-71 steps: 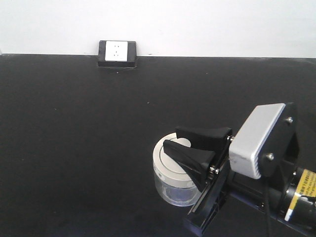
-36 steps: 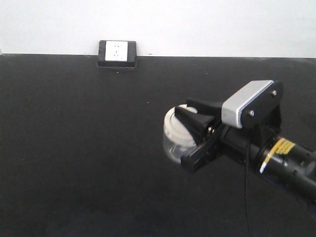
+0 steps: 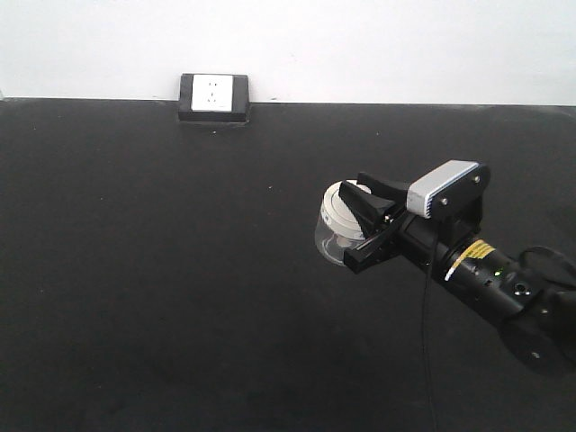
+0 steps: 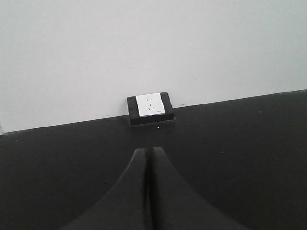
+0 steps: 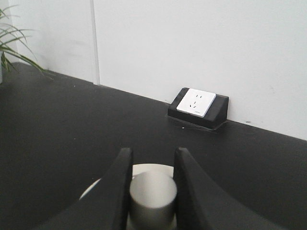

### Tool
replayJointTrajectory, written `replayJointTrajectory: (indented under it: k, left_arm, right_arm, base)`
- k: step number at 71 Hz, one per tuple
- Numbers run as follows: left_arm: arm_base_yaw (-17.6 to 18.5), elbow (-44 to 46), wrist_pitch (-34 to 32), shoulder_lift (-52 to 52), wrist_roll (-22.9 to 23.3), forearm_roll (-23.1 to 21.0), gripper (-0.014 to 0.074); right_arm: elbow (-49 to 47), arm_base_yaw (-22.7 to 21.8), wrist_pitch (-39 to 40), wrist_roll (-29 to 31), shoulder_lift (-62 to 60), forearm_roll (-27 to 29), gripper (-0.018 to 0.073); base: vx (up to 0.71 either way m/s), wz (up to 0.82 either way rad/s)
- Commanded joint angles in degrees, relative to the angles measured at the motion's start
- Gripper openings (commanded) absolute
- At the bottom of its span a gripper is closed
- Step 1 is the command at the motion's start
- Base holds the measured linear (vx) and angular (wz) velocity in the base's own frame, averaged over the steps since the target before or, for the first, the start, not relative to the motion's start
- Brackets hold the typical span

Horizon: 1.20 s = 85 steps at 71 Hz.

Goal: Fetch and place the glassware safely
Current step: 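Extend the right arm forward, carrying the jar over the countertop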

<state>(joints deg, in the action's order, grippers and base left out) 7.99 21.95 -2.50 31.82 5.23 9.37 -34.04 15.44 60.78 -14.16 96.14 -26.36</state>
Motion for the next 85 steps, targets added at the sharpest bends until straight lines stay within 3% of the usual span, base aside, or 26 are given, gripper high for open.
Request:
replayJointTrajectory:
  k: [1, 16, 33, 42, 85]
  left_arm:
    - [0.37, 1.44, -4.08, -0.02, 0.46, -0.46, -0.0007]
    - [0.37, 1.44, -4.08, -0.02, 0.46, -0.46, -0.0007]
    - [0.37, 1.44, -4.08, -0.02, 0.46, -0.46, -0.0007]
    - [0.37, 1.44, -4.08, -0.02, 0.46, -0.46, -0.0007]
    - [0.37, 1.44, -4.10, -0.02, 0.46, -0.46, -0.0007]
  right_arm:
    - [-2.34, -1.45, 13.45, 0.46, 3.36, 0.30, -0.0001]
    - [-7.47, -1.91, 15.39, 3.68, 11.02, -0.32, -0.0001]
    - [-13.61, -1.91, 7.14, 4.62, 14.22, -1.31, -0.0001]
    - [-15.81, -1.91, 6.86, 5.55, 16.62, -1.31, -0.0001]
    - [-18.10, -1.91, 8.79, 7.32, 23.46, 0.42, 0.0001]
  base:
    - [0.00, 0.00]
    - [0.00, 0.00]
    - [0.00, 0.00]
    - [0.00, 0.00]
    - [0.00, 0.00]
